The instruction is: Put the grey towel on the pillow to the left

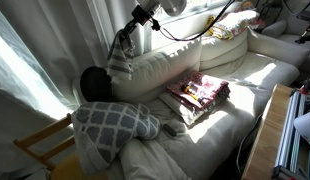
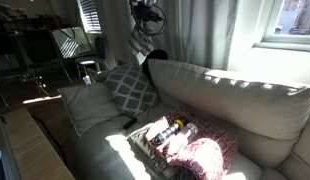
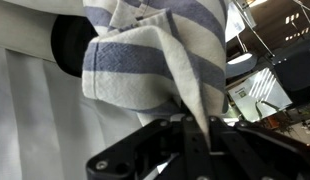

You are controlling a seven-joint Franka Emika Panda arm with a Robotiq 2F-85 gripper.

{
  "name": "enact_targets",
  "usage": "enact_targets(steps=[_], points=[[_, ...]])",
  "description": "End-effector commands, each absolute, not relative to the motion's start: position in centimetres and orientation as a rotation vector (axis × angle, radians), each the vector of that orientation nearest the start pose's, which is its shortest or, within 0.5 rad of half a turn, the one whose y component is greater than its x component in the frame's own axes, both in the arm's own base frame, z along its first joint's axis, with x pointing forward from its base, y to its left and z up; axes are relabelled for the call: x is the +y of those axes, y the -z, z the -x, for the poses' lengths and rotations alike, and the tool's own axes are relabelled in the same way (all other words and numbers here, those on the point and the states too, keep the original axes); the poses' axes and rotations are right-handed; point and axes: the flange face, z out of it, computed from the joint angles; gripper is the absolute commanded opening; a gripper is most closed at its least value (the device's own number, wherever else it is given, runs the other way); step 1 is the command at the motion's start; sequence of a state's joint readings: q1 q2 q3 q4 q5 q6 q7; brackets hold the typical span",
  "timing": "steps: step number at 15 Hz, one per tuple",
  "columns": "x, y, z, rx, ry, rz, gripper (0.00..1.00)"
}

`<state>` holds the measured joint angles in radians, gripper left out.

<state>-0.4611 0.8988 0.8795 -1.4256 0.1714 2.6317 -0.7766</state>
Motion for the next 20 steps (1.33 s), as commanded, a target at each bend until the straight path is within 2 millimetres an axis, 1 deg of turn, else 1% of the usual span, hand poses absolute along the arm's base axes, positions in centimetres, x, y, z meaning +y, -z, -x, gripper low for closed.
enact_targets(steps=[1, 2, 3, 6, 9, 12, 13, 14, 16, 18, 19, 20], points=[[12.3, -35.0, -75.5, -0.770, 0.870, 2.297, 0.01], [13.9, -34.7, -74.7, -0.892, 0.797, 2.284, 0.01], [15.2, -34.4, -74.0, -0.958, 0.756, 2.236, 0.01], [19.0, -33.3, -71.1, -1.106, 0.610, 2.156, 0.01], [23.2, -32.3, -67.4, -1.245, 0.463, 2.054, 0.01], [26.8, -31.6, -63.8, -1.377, 0.302, 1.966, 0.01], [27.6, -31.6, -63.0, -1.426, 0.248, 1.946, 0.01], [27.1, -31.4, -64.9, -1.345, 0.324, 1.969, 0.03], [28.4, -31.6, -63.7, -1.393, 0.275, 1.946, 0.03], [28.5, -31.8, -63.5, -1.407, 0.266, 1.950, 0.03], [28.9, -31.4, -63.2, -1.444, 0.248, 1.911, 0.01], [30.2, -30.9, -62.3, -1.500, 0.181, 1.861, 0.01]])
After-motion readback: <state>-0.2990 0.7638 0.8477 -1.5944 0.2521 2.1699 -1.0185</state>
